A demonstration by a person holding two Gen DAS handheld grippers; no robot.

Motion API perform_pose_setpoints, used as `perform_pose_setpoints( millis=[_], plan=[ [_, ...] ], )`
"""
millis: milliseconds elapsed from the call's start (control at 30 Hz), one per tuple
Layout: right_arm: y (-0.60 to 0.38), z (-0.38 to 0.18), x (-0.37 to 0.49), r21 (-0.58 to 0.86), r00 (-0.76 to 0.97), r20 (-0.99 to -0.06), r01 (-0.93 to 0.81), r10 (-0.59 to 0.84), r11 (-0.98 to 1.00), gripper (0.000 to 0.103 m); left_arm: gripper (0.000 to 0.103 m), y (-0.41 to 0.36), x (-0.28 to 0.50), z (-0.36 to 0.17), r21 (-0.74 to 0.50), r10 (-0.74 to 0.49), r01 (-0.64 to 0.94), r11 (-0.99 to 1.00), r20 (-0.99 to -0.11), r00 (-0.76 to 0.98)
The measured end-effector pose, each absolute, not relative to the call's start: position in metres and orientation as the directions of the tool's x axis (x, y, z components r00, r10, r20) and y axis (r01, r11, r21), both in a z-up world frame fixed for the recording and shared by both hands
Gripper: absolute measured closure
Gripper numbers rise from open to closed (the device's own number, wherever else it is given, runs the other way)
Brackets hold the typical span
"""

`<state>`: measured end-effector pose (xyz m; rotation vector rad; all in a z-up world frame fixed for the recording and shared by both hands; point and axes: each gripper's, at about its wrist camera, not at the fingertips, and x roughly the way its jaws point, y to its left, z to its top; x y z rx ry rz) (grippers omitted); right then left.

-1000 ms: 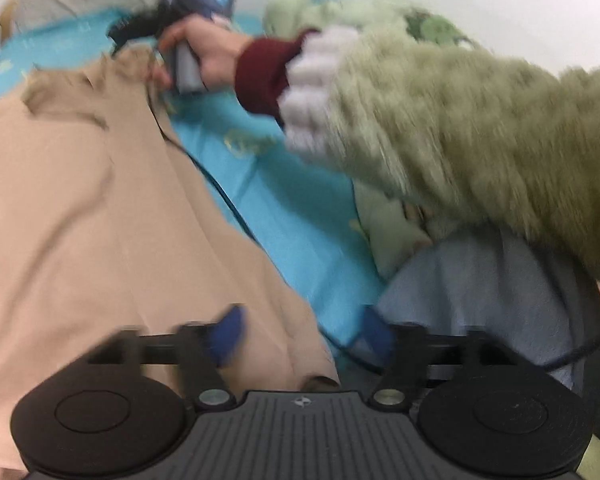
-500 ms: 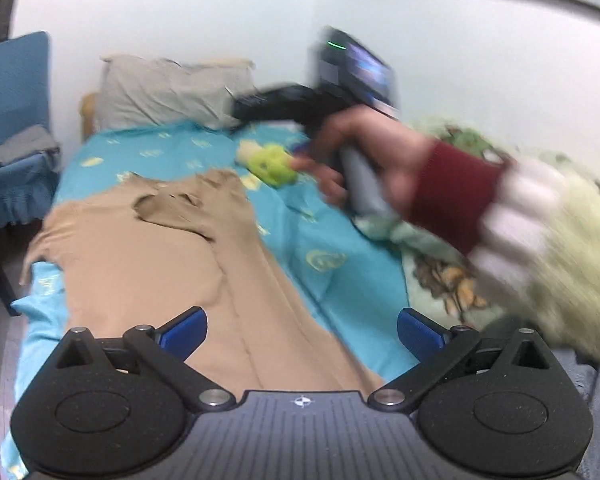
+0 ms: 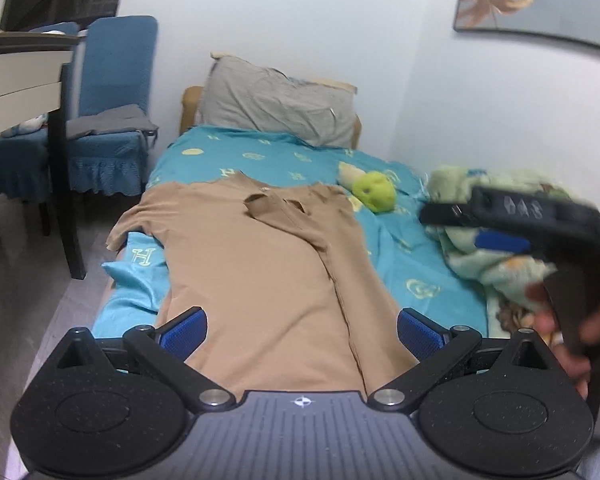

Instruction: Fold clothes

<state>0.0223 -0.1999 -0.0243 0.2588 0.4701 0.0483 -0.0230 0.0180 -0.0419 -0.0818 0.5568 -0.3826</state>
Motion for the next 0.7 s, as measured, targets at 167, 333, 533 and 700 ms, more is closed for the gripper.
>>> perform_pose_setpoints(
  millis=[167,333,533,700],
  plan=[
    [-0.192,-0.017,0.020,0.225,0.917,-0.396,0.054,0.041,0.973,0.009,0.001,0.027,-0.011,-0.044,-0.217,-0.344,0.269,0.938,-0.511,0.788],
    [-0.179,0.014,0.044,0.216,0.924,-0.379,0.030,0.056,0.976,0.009,0.001,0.034,0.002,-0.042,-0.214,-0.285,0.200,0.956,-0.516,0.808],
    [-0.186,0.027,0.075,0.210,0.932,-0.356,0.003,0.073,0.978,0.009,0.001,0.037,0.045,-0.044,-0.186,-0.212,0.130,0.974,-0.539,0.815],
    [-0.214,-0.018,0.098,0.221,0.887,-0.462,0.085,0.027,0.972,0.009,0.001,0.062,0.123,-0.065,-0.263,-0.181,0.022,0.964,-0.597,0.781]
  ],
)
